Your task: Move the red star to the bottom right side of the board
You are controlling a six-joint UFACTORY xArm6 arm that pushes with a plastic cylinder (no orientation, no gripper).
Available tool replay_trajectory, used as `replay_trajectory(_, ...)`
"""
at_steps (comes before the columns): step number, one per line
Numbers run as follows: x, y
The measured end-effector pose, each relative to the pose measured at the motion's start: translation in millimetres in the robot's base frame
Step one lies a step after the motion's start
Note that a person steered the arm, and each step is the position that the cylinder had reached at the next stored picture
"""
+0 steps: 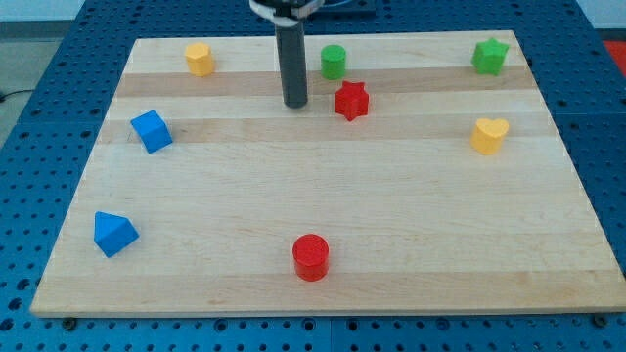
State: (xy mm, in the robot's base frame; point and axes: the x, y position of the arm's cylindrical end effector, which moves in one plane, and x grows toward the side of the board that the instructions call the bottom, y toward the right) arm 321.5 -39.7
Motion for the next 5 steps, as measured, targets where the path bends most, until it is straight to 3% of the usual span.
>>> replay_trajectory(3, 38.2, 92.4)
replay_trajectory(4, -3.4, 93.8)
replay_trajectory(5, -3.1, 121.2)
